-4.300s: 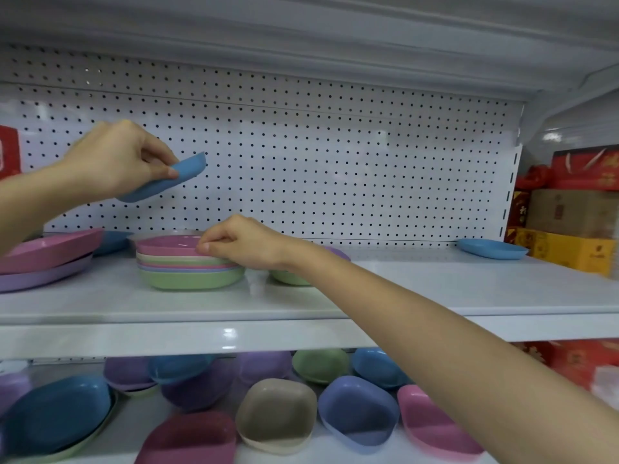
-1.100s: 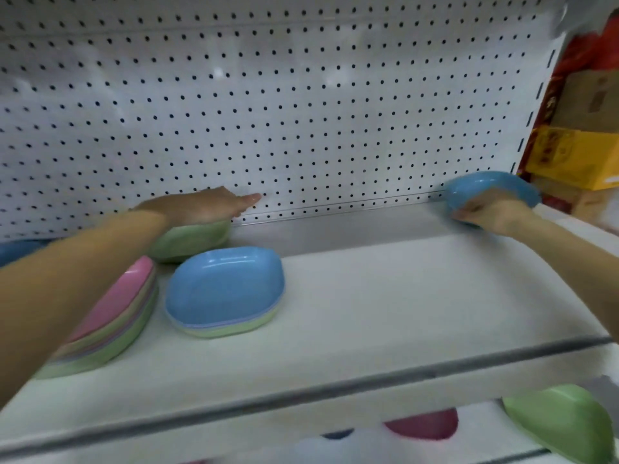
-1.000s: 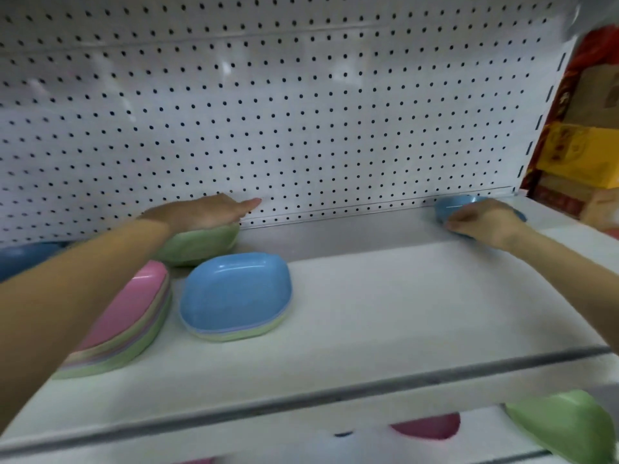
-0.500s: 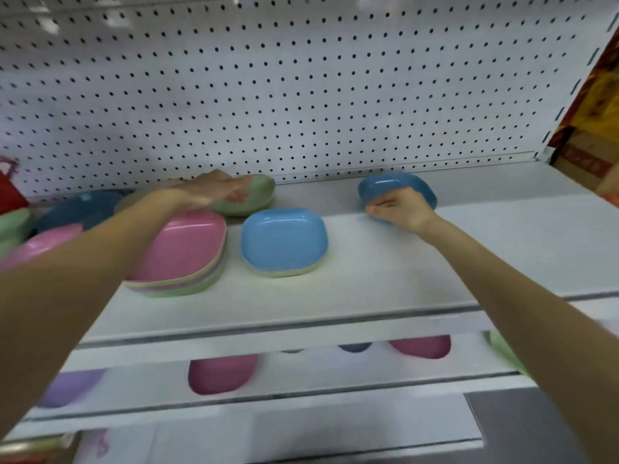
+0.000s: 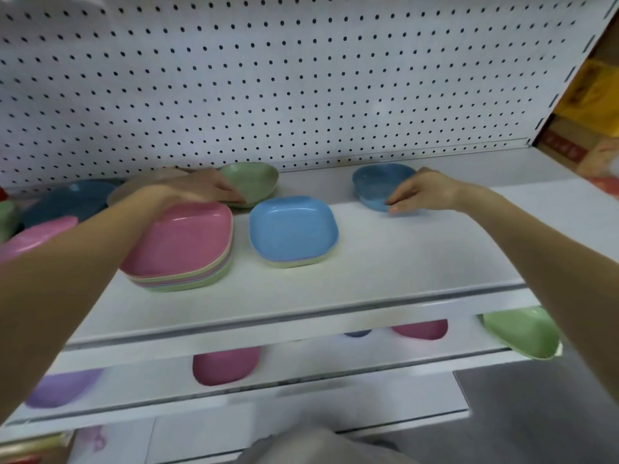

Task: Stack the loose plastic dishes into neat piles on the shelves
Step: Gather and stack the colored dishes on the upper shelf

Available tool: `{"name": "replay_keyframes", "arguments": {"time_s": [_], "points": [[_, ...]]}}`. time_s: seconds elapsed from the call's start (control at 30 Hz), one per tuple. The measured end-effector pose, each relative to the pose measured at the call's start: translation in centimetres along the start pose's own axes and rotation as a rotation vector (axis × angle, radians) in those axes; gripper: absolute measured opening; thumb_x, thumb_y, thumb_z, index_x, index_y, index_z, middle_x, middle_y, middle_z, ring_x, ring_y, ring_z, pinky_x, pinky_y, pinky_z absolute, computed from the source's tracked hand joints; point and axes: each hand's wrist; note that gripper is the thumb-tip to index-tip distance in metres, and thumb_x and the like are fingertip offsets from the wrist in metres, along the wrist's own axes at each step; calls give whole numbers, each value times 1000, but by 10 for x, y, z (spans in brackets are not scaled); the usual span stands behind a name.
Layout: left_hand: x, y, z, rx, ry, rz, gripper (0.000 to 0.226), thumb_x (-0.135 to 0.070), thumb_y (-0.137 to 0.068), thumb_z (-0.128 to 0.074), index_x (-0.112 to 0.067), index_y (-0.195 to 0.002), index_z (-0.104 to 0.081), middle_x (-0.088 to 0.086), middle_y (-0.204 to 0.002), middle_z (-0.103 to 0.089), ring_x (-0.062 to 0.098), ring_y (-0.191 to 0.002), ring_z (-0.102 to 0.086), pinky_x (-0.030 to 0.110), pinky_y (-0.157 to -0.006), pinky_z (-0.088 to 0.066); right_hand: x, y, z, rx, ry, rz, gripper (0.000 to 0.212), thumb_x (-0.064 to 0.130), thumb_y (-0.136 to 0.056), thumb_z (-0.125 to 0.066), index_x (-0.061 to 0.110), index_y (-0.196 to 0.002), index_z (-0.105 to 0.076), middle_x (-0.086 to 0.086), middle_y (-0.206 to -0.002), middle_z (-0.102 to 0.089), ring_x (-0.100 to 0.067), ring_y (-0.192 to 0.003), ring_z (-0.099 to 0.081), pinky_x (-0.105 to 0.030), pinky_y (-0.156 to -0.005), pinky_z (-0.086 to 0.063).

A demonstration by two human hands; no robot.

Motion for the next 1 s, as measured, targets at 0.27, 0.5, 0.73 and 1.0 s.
{"name": "replay_keyframes", "arguments": {"time_s": [0.27,0.5,0.73,1.0], "points": [[1,-7,-5,-17,30,-74,18,-13,-84,-68,-17,-101,-73,-6,-95,-70,-3,-82,-59,16,-81,-42,4,-4,-16,-112,71,70,12,15,-82,-69,7,-89,-75,-6,-91,-73,-19,-82,-59,-23,-76,-44],[2,-7,-3,-156,-1,-156,11,-10,-79,-73,-7,-90,-74,2,-80,-69,12,-79,-63,26,-83,-50,10,6,-37,-353,-59,50,11,17,-85,-66,9,-83,-74,-5,-79,-69,-19,-74,-56,-34,-74,-45],[-9,7,18,-418,218,-195,6,-5,-79,-70,-6,-83,-73,8,-85,-73,19,-87,-68,40,-93,-50,61,30,-39,-482,-185,131,13,25,-86,-65,15,-83,-73,-9,-77,-69,-30,-75,-60,-42,-75,-49],[-23,49,35,-499,99,-206,7,-18,-82,-69,-21,-84,-74,-6,-85,-72,12,-83,-66,34,-87,-51,136,42,-74,-241,46,311,19,30,-93,-55,24,-93,-73,7,-93,-73,-18,-86,-62,-32,-75,-46]]}}
Point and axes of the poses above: each hand's wrist, its own y-axis away from the middle knuckle, its own z-axis out of the back of the hand, x = y × z
